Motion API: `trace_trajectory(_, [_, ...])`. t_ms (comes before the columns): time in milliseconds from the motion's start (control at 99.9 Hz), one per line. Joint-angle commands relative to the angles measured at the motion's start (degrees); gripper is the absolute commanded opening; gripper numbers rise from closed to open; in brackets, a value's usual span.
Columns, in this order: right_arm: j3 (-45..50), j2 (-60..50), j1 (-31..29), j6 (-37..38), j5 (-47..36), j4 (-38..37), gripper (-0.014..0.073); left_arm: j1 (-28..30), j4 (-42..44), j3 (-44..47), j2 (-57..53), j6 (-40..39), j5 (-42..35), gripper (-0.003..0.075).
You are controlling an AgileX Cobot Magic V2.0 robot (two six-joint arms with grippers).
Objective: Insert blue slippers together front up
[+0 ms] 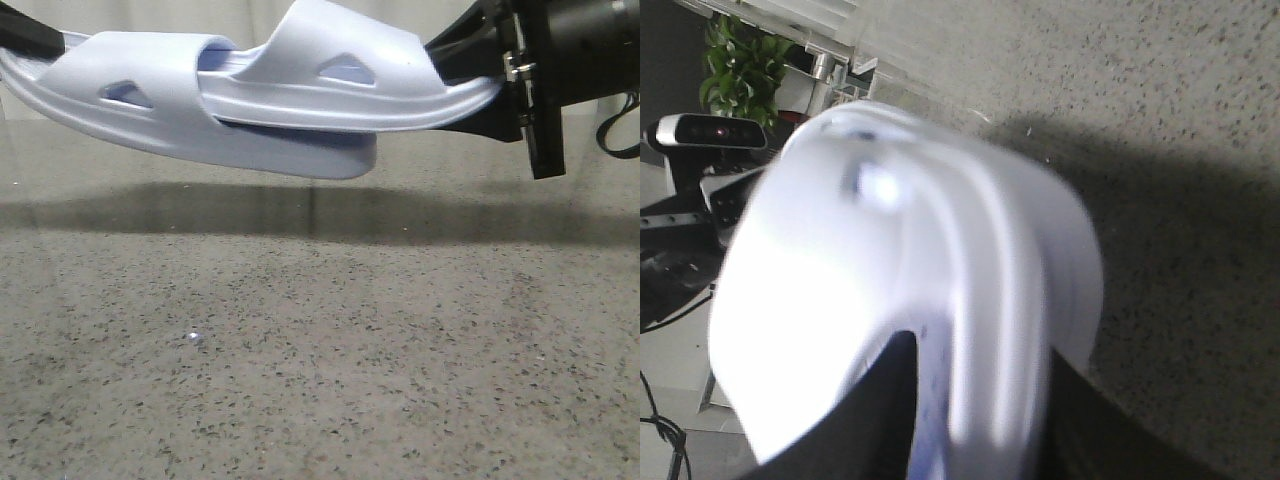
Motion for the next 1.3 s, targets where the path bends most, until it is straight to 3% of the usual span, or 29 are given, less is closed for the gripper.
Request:
trace_trajectory(0, [-1.73,-1.89,-3.35,-1.05,6.95,1.5,0.0187,0.85,-3.9,-1.38,-1.52,0.04,7.19,0.0015])
trace_trajectory(270, [-1.73,-2.14,-13.06,-0.41,12.65,-1.17,0.0187,5.08,-2.56,-1.38,-1.52,0.04,4.77,0.0015])
trace_trajectory(531, [-1.73,-3.86,-14.69,-0.36,11.98,-1.94,0.0187,2.59,4.6,-1.38,-1.52,0.17,-6.3,0.0017])
trace_trajectory(621, [-1.73,-4.19,-14.69,-0.36,11.36,-2.53,0.0187,1.31,5.1,-1.38,-1.52,3.75,-8.3,0.0022])
trace_trajectory(721, [-1.73,-4.54,-14.69,-0.36,11.29,-3.14,0.0187,0.73,5.15,-1.38,-1.52,7.2,-8.72,0.0084])
trace_trajectory(911, [-1.73,-4.54,-14.78,-0.36,11.15,-3.69,0.0187,0.84,8.25,-1.38,-1.52,7.19,-11.68,0.032])
trace_trajectory(1011, [-1.73,-4.54,-14.78,-0.36,10.6,-4.39,0.0187,0.84,11.14,-1.38,-1.52,8.8,-11.82,0.04])
trace_trajectory(1292, [-1.73,-5.89,-20.11,-0.36,11.52,-6.82,0.0186,5.32,14.19,-6.82,-4.11,9.12,-6.33,0.0415])
